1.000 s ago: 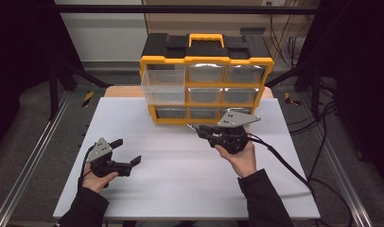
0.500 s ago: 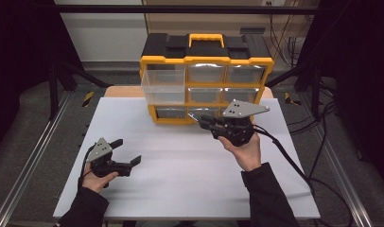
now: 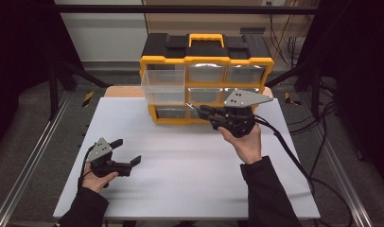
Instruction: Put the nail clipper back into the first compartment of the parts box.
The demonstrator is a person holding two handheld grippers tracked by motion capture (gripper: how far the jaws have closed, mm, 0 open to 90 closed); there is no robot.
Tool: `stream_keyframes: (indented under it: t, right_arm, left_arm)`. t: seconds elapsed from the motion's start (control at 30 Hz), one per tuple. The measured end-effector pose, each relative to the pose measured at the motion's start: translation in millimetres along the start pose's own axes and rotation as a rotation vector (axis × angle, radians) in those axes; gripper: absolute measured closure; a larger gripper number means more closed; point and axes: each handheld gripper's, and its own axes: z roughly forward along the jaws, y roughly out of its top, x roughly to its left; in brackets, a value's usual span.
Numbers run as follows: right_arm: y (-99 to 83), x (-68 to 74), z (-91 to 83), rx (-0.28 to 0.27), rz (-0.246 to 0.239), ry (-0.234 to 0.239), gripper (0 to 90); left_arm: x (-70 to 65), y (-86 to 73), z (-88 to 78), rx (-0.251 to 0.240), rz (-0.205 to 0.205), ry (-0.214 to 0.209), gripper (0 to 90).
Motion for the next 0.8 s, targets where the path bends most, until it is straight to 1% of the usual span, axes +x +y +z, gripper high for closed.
stream_keyframes:
  t: [0.23, 0.43, 0.5, 0.53, 0.57, 0.73, 0.8]
  right_arm:
    - [10.9, -1.4, -0.1, -0.015, -0.005, -0.004, 79.6]
    - [23.8, -2.3, 0.6, -0.033, -0.012, -0.007, 79.5]
    - [28.7, -2.3, 1.4, -0.036, -0.024, -0.013, 79.6]
    - [32.8, -2.8, 2.2, -0.042, -0.023, -0.011, 79.5]
    - [32.8, -2.8, 2.2, -0.042, -0.023, -0.011, 79.5]
    - [44.2, -5.3, 9.4, -0.048, -0.025, -0.014, 79.5]
    - [45.4, -5.9, 10.7, -0.047, -0.025, -0.016, 79.5]
  left_arm:
    - [0.1, -0.2, 0.1, 0.0, -0.001, 0.0, 0.4]
    - [0.3, -0.1, 0.0, -0.001, -0.001, 0.001, 0.4]
    - [0.4, 0.0, -0.3, 0.001, 0.001, -0.001, 0.4]
    - [0.4, 0.0, -0.3, 0.002, 0.002, -0.001, 0.4]
    - [0.5, -0.1, -0.2, 0.002, 0.001, -0.001, 0.4]
    - [0.7, 0.0, -0.5, 0.0, 0.0, 0.0, 0.4]
    - [0.7, -0.1, -0.3, -0.001, -0.001, -0.001, 0.4]
